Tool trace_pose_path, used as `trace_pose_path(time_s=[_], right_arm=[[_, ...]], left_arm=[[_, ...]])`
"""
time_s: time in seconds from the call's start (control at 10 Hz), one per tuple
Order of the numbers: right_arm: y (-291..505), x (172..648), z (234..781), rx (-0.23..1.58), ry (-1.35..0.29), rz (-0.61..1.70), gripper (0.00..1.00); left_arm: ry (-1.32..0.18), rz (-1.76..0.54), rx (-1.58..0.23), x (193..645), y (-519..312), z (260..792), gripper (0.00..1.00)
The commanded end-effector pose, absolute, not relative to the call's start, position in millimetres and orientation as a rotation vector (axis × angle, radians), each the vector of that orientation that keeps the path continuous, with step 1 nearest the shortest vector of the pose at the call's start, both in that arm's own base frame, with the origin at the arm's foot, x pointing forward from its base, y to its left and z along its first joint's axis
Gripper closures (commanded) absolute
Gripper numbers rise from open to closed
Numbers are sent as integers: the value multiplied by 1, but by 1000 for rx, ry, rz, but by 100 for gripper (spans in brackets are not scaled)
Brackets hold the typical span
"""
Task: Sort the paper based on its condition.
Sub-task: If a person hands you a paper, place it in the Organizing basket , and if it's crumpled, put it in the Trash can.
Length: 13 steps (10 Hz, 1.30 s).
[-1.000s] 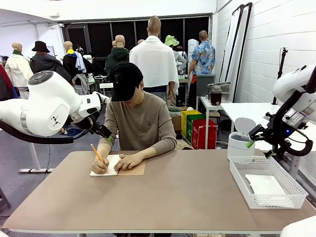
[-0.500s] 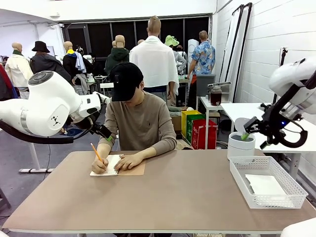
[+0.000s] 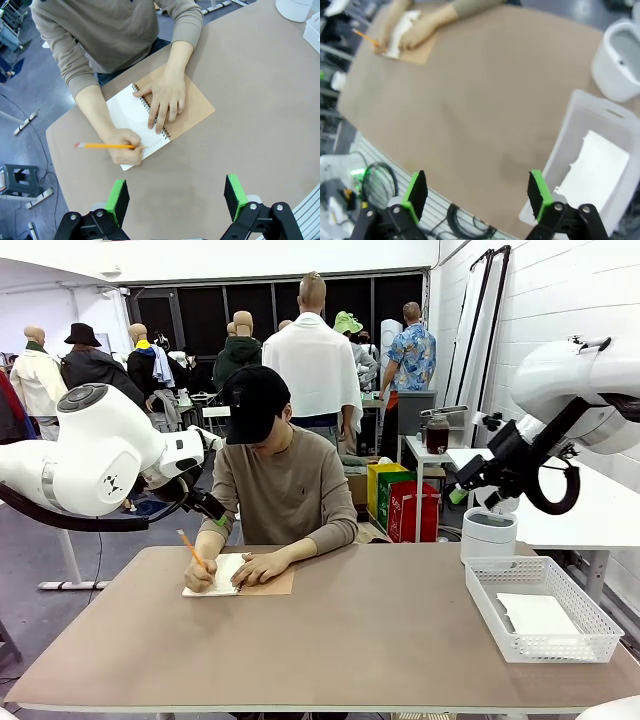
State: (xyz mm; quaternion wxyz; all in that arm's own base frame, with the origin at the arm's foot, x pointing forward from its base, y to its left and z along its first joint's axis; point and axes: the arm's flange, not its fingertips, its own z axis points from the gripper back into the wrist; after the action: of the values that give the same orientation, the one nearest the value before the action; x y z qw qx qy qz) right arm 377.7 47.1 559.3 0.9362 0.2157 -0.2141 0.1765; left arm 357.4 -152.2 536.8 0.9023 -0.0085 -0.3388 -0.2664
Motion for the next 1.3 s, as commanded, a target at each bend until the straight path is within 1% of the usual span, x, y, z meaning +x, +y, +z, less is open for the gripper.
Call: trace_pose_path(time_s=[0.0, 0.2, 0.4, 0.7, 1.2], right_arm=[[55, 363, 546, 426, -529, 528, 0], [65, 348, 549, 416, -549, 711, 0], [70, 341, 552, 420, -588, 771, 0], [75, 338, 563, 444, -646, 815, 0], [75, 334, 565, 447, -672, 772, 0]], left_arm=[[-700, -554, -17, 357, -152, 537, 0], [-700, -554, -17, 357, -152, 537, 0], [-700, -554, -17, 357, -152, 537, 0], [-700, -554, -17, 357, -152, 537, 0], [-700, -554, -17, 357, -152, 537, 0]])
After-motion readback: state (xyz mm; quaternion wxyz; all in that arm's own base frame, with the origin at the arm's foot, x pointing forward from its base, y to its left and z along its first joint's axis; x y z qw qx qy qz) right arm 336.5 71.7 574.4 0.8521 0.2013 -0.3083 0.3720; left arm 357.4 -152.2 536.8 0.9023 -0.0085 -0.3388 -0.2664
